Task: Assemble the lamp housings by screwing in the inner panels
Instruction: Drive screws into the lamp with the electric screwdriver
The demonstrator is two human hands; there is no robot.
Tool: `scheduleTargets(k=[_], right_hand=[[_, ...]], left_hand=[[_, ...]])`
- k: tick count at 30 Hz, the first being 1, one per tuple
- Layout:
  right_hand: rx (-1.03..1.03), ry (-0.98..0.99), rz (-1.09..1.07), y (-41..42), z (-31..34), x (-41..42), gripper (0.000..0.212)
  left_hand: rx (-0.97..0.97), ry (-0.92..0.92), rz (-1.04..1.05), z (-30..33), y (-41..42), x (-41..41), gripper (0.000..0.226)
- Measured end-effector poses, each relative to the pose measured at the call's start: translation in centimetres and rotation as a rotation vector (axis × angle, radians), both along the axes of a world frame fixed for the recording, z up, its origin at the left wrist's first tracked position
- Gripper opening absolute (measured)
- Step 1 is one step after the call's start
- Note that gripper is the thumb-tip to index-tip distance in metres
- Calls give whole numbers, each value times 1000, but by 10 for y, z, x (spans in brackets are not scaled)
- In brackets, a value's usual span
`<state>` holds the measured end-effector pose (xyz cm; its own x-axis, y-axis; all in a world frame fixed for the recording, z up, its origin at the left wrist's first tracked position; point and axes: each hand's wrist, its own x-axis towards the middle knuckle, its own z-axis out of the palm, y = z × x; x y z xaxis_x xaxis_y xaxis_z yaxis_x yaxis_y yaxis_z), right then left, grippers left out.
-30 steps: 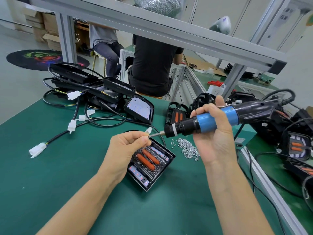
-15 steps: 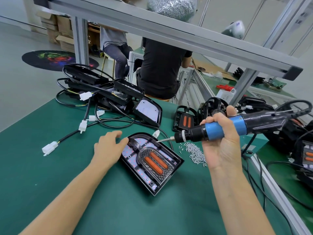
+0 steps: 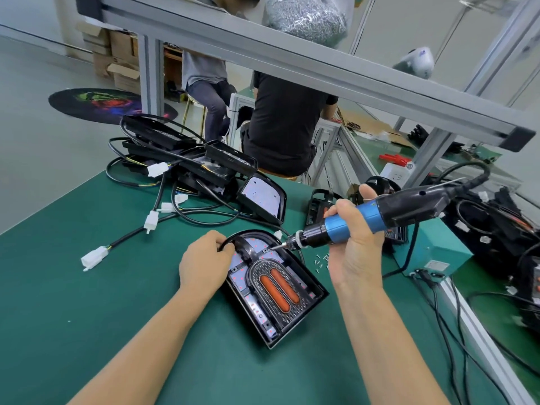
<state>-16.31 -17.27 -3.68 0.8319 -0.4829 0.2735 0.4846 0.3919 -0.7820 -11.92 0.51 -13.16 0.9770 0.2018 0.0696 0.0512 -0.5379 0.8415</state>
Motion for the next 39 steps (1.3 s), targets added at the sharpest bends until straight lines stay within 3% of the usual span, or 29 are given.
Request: scheduleTargets(k=[5, 14, 23, 30, 39], right_hand=[[-31, -23, 12, 1, -2, 6, 44], [-79, -10, 15, 2, -3, 9, 41], [-138, -20, 22, 7, 0, 11, 42], [-249, -6, 99, 8, 8, 13, 43], [-359, -72, 162, 13, 10, 15, 44]], left_hand=[[-39, -9, -2, -2, -2, -2, 7], [33, -41, -23, 1, -3, -4, 35], [-19, -65, -39, 0, -2, -5, 27], [-195, -87, -136, -2, 1, -7, 18], [-406, -41, -214, 4, 3, -13, 21]])
